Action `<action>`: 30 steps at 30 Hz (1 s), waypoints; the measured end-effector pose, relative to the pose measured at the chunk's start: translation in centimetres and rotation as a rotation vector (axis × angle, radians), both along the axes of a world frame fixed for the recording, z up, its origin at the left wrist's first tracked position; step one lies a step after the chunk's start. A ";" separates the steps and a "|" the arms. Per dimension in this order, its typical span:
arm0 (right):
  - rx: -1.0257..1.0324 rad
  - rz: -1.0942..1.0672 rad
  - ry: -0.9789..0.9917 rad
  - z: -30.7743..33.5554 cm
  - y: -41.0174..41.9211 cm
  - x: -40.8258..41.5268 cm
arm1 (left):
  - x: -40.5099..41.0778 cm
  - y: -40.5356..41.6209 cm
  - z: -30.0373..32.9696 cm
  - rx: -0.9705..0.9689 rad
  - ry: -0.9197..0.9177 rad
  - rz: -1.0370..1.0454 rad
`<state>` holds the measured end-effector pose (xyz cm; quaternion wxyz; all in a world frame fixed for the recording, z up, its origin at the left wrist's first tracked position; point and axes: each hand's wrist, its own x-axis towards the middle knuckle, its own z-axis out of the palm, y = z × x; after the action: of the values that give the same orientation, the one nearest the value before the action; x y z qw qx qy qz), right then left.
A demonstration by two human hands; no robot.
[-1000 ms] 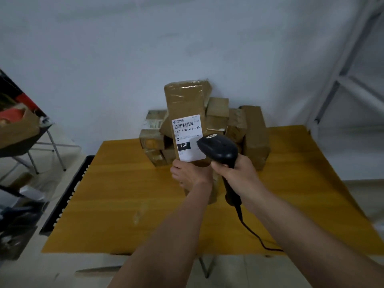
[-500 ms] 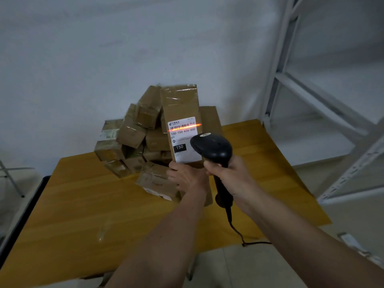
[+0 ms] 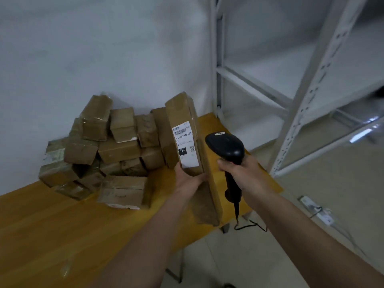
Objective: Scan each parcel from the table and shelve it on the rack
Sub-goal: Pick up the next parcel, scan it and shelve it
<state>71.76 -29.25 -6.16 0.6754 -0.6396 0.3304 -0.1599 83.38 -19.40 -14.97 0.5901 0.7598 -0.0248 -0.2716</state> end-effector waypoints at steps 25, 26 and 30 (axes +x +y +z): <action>0.052 -0.663 0.044 -0.9 -5.8 -23.3 | -18.3 -11.8 -1.0 0.062 -0.006 -0.826; 0.057 -0.659 0.041 -0.8 -6.9 -24.0 | -18.8 -13.1 -0.6 0.055 0.001 -0.824; 0.064 -0.646 0.027 -0.2 -12.0 -27.2 | -21.3 -18.9 1.4 0.054 -0.056 -0.776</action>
<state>44.57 -41.29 -6.36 0.6053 -0.4820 0.5300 -0.3470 62.08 -38.25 -13.59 0.4222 0.7164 -0.3194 -0.4545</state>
